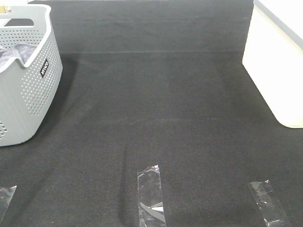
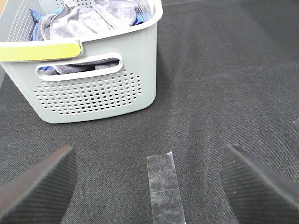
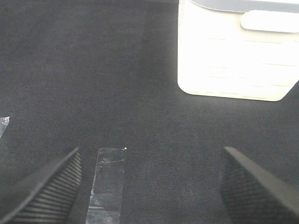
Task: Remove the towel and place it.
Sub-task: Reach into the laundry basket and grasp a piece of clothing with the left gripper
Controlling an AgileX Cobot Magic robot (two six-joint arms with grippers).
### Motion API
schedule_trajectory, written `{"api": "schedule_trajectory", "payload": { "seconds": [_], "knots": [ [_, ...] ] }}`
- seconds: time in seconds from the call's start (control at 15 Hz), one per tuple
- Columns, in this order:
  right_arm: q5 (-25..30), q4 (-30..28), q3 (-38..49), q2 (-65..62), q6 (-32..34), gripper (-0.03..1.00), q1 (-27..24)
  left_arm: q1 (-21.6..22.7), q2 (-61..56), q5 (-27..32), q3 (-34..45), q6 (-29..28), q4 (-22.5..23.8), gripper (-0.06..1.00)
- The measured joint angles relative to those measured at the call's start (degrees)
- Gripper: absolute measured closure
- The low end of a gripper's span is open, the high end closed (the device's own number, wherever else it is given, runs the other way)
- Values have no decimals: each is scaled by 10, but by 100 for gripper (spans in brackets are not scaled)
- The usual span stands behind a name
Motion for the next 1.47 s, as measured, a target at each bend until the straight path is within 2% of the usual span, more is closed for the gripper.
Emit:
{"api": "schedule_trajectory", "payload": {
  "seconds": [1.47],
  "knots": [
    [0, 0, 0, 0, 0, 21, 0, 0, 0, 0, 0, 0, 0, 14]
  ]
}}
